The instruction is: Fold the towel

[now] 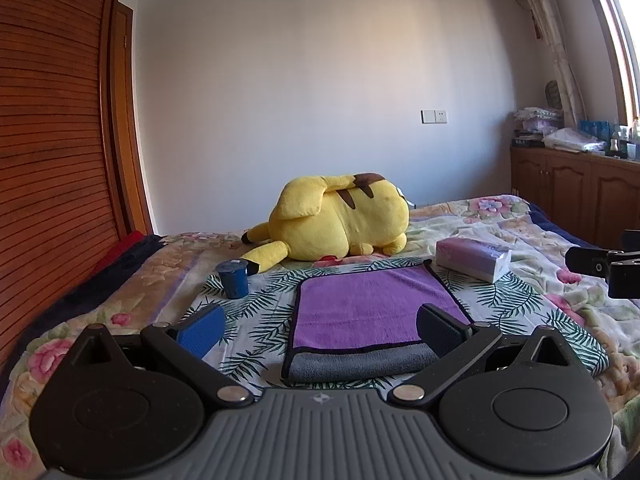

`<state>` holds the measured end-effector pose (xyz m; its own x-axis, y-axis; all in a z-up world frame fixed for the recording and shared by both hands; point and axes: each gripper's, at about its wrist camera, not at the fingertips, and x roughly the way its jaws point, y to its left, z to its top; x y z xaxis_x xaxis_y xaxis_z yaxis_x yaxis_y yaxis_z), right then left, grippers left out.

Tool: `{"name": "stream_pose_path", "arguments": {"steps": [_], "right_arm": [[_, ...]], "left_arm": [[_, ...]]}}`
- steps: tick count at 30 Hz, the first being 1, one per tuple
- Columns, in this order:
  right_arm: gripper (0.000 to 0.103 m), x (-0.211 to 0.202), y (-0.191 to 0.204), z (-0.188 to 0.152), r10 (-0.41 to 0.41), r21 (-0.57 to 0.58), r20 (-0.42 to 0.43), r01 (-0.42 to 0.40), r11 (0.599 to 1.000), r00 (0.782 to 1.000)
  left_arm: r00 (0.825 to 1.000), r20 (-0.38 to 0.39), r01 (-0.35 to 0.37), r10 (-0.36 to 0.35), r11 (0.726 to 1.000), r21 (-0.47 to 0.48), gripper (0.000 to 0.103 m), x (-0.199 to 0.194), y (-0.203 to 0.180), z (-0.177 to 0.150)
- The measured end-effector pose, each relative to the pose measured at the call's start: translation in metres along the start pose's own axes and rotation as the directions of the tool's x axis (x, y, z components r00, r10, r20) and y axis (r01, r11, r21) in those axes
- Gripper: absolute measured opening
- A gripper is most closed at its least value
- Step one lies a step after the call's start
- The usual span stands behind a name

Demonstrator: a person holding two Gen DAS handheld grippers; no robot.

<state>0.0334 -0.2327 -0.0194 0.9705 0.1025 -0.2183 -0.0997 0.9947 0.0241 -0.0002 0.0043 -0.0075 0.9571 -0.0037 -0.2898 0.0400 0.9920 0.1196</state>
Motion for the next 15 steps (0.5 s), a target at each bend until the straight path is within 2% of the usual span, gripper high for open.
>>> {"name": "stream_pose_path", "arguments": {"steps": [15], "right_arm": [[0.103, 0.0084, 0.0045, -0.0023, 0.008, 0.007, -0.042, -0.008, 1.000, 0.999]], "left_arm": [[0.998, -0.061, 0.018, -0.017, 1.000, 0.020, 0.103, 0.0052, -0.0076, 0.0012]]}}
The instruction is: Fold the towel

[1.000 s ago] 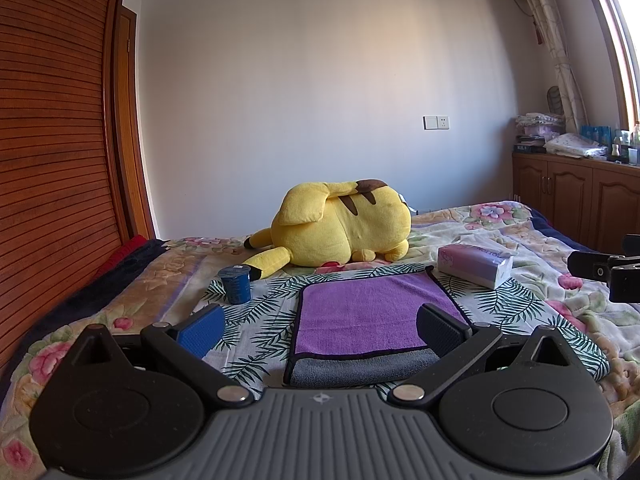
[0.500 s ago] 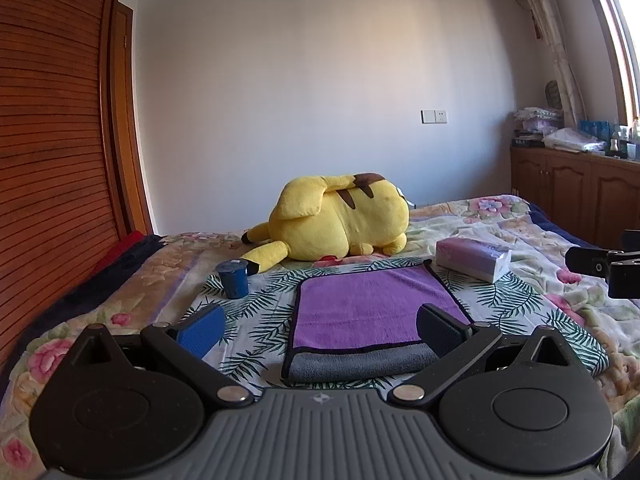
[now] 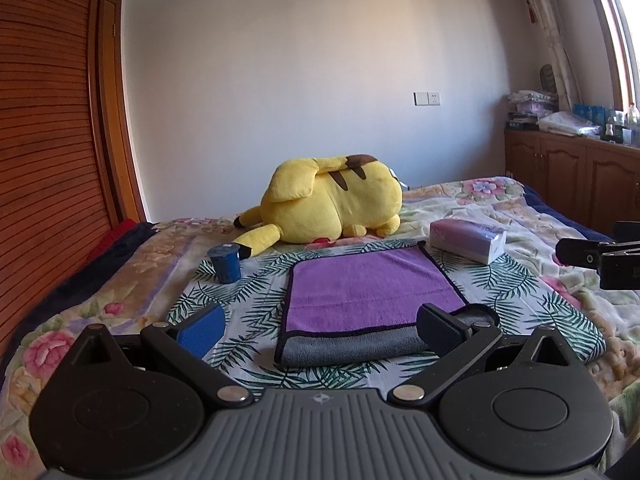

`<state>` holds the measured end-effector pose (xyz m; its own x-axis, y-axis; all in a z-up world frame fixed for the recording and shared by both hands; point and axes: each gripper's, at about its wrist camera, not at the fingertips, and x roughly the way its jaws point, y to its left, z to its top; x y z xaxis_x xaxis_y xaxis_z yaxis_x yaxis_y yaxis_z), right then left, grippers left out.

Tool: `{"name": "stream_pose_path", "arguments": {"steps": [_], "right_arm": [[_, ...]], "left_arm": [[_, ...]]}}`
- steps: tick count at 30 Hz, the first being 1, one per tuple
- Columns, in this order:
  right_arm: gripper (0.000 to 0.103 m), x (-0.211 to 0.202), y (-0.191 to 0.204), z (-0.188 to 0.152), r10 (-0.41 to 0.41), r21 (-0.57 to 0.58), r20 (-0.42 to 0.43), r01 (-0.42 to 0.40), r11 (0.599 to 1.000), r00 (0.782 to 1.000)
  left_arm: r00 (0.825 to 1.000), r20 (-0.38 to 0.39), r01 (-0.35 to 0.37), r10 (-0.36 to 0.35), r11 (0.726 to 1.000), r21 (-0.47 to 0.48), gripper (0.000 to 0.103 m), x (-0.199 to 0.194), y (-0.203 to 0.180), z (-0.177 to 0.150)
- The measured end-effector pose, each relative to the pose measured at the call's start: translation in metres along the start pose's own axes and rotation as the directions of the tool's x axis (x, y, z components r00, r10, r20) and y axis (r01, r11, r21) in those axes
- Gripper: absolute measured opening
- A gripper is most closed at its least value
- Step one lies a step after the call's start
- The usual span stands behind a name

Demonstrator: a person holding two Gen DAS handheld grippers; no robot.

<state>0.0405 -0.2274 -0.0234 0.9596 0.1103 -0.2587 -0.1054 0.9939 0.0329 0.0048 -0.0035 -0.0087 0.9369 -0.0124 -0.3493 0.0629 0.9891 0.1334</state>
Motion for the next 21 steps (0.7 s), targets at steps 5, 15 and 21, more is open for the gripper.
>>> {"name": "stream_pose_path", "arguments": {"steps": [5, 15, 21], "right_arm": [[0.103, 0.004, 0.003, -0.001, 0.000, 0.001, -0.024, 0.000, 1.000, 1.000], [0.103, 0.014, 0.006, -0.002, 0.011, 0.004, -0.055, -0.010, 1.000, 0.998], [0.103, 0.021, 0.009, -0.003, 0.022, -0.002, -0.070, -0.022, 1.000, 0.997]], "left_arm": [[0.999, -0.034, 0.011, -0.010, 1.000, 0.009, 0.103, 0.005, -0.002, -0.001], [0.995, -0.097, 0.029, -0.026, 0.999, 0.021, 0.103, 0.015, -0.005, -0.003], [0.993, -0.115, 0.026, -0.022, 0.999, 0.026, 0.103, 0.025, -0.006, -0.003]]}}
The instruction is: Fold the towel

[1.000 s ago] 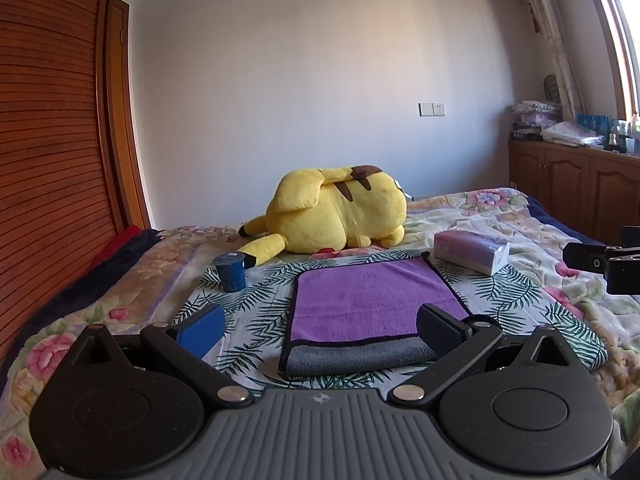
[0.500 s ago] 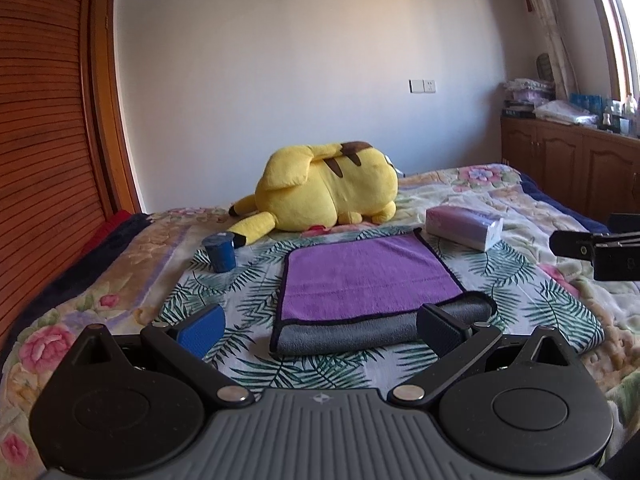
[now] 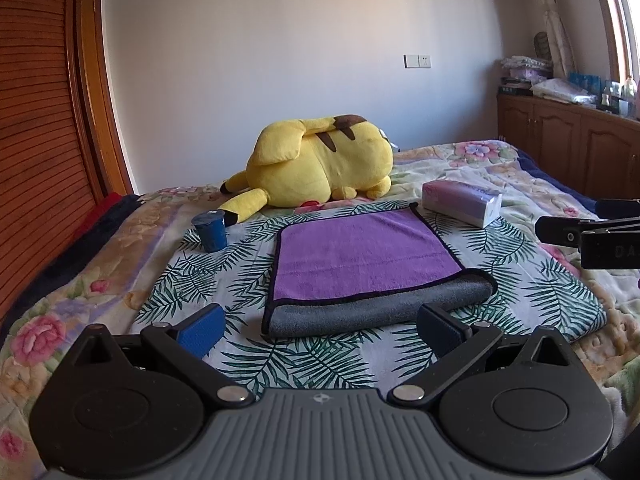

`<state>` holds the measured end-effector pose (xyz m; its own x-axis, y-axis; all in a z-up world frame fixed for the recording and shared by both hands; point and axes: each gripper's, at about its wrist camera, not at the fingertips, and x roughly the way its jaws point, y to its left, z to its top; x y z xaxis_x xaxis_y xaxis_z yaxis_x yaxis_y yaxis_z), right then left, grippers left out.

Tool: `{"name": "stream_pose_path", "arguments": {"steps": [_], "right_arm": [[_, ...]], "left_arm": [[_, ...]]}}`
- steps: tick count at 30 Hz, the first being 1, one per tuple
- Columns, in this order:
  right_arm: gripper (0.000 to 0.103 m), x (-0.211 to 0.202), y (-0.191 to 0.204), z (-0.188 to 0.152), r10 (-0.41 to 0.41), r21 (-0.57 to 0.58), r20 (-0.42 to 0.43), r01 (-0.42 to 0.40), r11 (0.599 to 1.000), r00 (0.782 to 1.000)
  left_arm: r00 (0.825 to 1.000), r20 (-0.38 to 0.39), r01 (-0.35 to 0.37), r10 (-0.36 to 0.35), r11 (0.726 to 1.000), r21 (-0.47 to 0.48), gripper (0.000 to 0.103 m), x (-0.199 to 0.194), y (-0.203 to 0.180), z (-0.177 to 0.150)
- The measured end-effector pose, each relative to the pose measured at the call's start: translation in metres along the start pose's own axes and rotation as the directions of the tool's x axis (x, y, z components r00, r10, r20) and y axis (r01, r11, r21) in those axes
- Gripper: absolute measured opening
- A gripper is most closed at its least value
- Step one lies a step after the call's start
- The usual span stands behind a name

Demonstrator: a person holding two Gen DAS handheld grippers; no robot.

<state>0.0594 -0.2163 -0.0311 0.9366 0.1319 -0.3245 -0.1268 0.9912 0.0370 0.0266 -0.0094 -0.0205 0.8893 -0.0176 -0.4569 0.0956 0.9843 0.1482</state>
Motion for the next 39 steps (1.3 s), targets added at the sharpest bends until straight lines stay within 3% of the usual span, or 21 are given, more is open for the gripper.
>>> {"name": "stream_pose_path", "arguments": {"steps": [21, 39], "right_arm": [[0.103, 0.050, -0.003, 0.002, 0.052, -0.030, -0.095, -0.055, 0.998, 0.994], [0.103, 0.099, -0.004, 0.002, 0.076, -0.053, -0.155, -0.085, 0.995, 0.985]], "left_arm": [[0.996, -0.083, 0.020, -0.019, 1.000, 0.018, 0.103, 0.062, 0.016, 0.013], [0.991, -0.135, 0.020, -0.026, 0.999, -0.044, 0.101, 0.119, 0.048, 0.021]]}}
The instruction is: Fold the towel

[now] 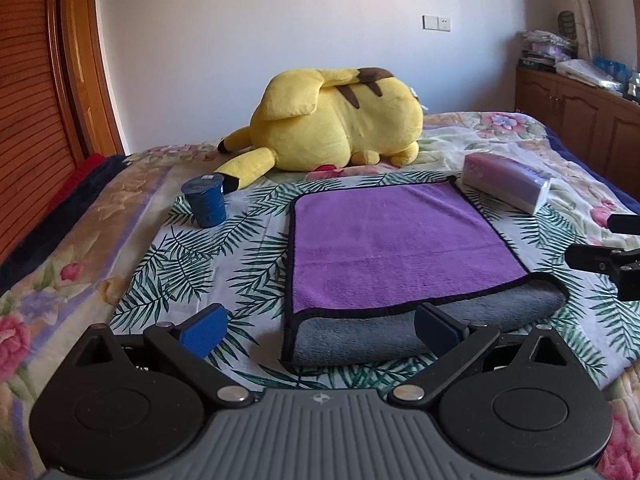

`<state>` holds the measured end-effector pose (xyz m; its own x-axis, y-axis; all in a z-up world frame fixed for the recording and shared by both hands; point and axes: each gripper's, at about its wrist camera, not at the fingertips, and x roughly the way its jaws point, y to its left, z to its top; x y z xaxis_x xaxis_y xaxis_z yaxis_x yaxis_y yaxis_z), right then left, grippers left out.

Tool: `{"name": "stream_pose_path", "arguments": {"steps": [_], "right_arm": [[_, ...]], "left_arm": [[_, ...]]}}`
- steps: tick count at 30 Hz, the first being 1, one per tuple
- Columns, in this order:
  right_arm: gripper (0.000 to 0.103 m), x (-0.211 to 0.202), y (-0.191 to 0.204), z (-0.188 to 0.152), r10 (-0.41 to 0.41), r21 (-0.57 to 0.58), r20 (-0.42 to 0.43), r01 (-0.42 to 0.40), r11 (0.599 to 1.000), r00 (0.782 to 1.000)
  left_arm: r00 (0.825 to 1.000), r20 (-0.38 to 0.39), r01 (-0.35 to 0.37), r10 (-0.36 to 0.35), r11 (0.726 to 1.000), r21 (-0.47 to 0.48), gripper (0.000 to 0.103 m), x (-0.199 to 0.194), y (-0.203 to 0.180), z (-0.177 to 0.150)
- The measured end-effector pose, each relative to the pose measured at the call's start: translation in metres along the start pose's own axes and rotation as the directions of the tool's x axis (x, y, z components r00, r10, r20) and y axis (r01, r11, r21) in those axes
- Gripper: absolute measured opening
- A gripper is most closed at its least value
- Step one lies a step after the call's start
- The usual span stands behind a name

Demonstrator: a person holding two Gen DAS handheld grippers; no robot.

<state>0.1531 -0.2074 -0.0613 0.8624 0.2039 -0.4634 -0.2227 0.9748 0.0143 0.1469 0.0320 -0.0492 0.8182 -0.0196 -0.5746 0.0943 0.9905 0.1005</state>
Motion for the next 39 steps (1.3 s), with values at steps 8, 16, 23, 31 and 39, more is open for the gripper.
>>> {"name": "stream_pose_path", "arguments": {"steps": [8, 16, 23, 31, 39], "right_arm": [[0.103, 0.021, -0.005, -0.001, 0.007, 0.005, -0.036, -0.007, 1.000, 0.999], [0.096, 0.038, -0.006, -0.005, 0.019, 0.000, -0.079, -0.019, 1.000, 0.997], [0.089, 0.053, -0.008, -0.008, 0.035, -0.001, -0.125, -0.036, 0.999, 0.992], [0.080, 0.067, -0.012, -0.012, 0.051, 0.009, -0.175, -0.050, 0.999, 0.983], [0.076, 0.077, -0.020, -0.016, 0.066, 0.043, -0.252, -0.057, 0.997, 0.965]], "left_arm": [[1.000, -0.028, 0.014, -0.014, 1.000, -0.017, 0.095, 0.021, 0.012, 0.002], [0.997, -0.070, 0.030, -0.031, 0.999, -0.024, 0.093, 0.046, 0.017, 0.001], [0.993, -0.106, 0.054, -0.057, 0.998, -0.032, 0.084, 0.067, 0.023, -0.001], [0.986, -0.141, 0.084, -0.089, 0.995, -0.046, 0.069, 0.086, 0.028, -0.004], [0.975, -0.187, 0.111, -0.118, 0.993, -0.050, 0.051, 0.096, 0.027, -0.013]]}}
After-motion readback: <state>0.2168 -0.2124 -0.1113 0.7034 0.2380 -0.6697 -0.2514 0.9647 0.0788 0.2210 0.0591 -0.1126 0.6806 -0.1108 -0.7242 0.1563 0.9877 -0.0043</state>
